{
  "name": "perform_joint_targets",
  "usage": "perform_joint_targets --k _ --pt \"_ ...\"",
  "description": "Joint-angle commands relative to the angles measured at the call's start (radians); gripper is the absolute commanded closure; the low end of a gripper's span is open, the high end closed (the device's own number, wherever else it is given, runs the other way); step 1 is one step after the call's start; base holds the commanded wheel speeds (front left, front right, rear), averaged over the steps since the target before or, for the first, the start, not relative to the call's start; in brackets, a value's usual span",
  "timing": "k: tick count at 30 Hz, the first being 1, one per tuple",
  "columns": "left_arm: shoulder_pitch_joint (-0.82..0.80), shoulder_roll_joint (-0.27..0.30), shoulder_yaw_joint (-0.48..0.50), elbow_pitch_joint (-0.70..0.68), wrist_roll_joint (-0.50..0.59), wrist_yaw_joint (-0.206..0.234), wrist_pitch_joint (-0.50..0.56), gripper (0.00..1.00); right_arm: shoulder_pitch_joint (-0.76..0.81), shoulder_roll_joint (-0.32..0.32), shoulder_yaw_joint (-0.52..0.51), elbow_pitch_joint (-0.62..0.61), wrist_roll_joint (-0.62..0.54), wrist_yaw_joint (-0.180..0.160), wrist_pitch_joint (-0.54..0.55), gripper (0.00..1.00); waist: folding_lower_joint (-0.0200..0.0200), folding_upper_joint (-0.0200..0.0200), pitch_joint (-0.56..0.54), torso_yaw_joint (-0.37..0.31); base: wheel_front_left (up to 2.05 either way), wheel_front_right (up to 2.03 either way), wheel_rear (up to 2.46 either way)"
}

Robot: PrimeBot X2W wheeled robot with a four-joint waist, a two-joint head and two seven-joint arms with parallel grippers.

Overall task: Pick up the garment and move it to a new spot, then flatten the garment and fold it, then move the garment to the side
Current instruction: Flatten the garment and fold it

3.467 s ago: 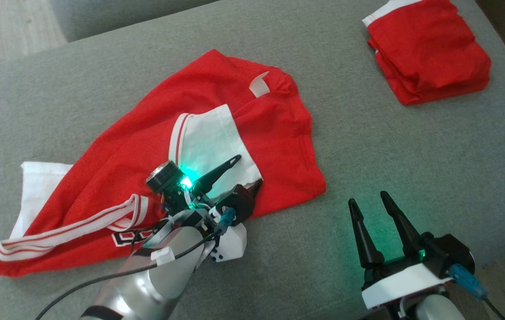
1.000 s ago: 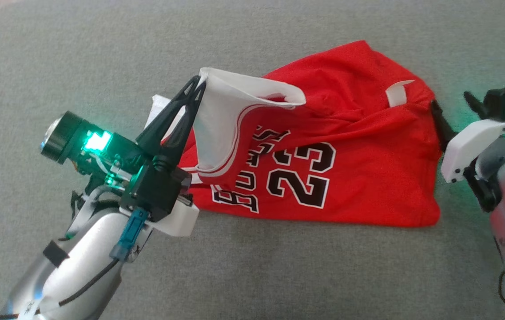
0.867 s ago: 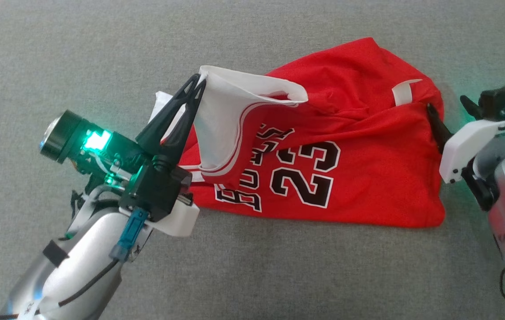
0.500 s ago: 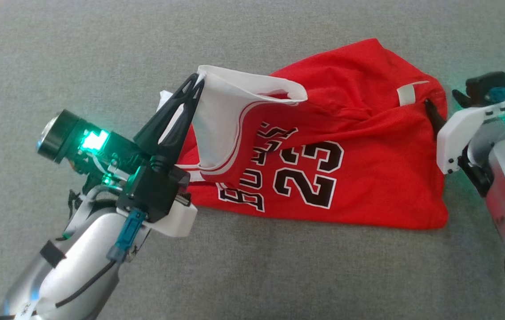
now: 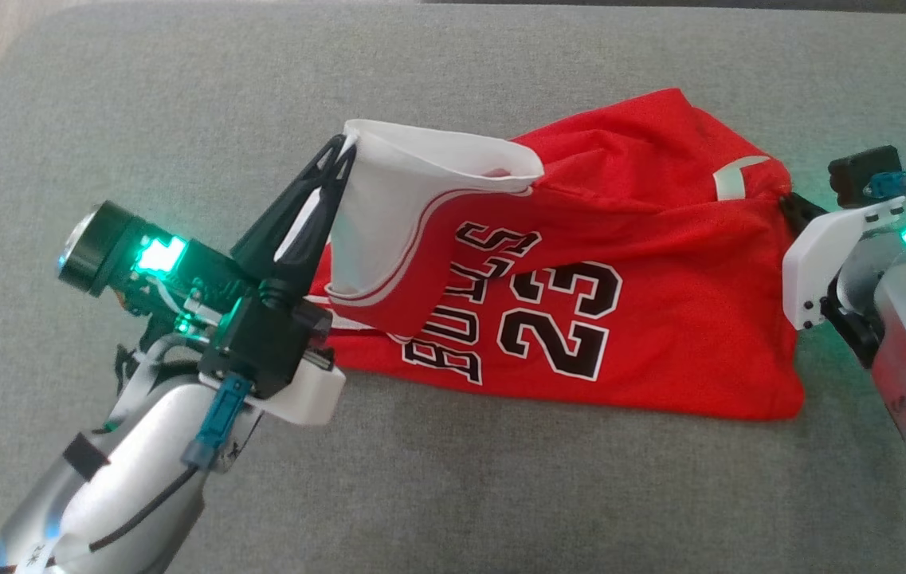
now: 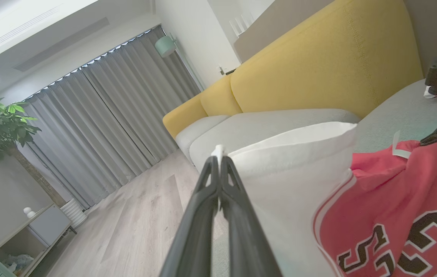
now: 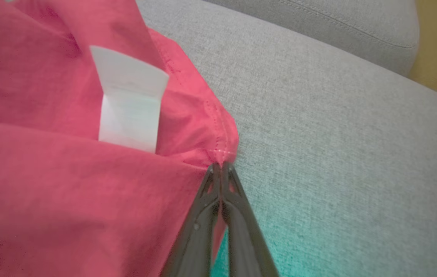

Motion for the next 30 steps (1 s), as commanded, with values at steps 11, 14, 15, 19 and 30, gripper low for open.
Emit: perform_joint_targets --k 11,14,15,19,30 --pt "-0.045 0.081 0.094 -0.054 -0.005 0.031 -0.058 1.00 -0.070 -0.033 0.039 -0.035 0.076 -0.001 -0.141 1.00 0.0000 0.0000 -0.064 -0.048 0.00 0.00 0.00" --pt "-0.069 0.099 0.122 -0.071 -0.010 0.035 -0.086 1.00 -0.097 -0.048 0.033 -0.048 0.082 -0.001 -0.183 1.00 0.0000 0.0000 -0.092 -0.070 0.00 0.00 0.00" --pt "-0.081 0.106 0.131 -0.074 -0.011 0.034 -0.094 1.00 -0.107 -0.054 0.030 -0.052 0.082 -0.001 -0.197 1.00 0.0000 0.0000 -0.103 -0.078 0.00 0.00 0.00" --pt "-0.149 0.131 0.154 -0.069 -0.020 0.006 -0.118 1.00 -0.153 -0.077 0.017 -0.073 0.075 -0.001 -0.242 1.00 0.0000 0.0000 -0.148 -0.109 0.00 0.00 0.00" --pt "-0.373 0.154 0.217 0.032 -0.091 -0.081 -0.153 1.00 -0.246 -0.139 -0.045 -0.257 0.030 -0.001 -0.249 1.00 0.0000 0.0000 -0.274 -0.188 0.00 0.00 0.00"
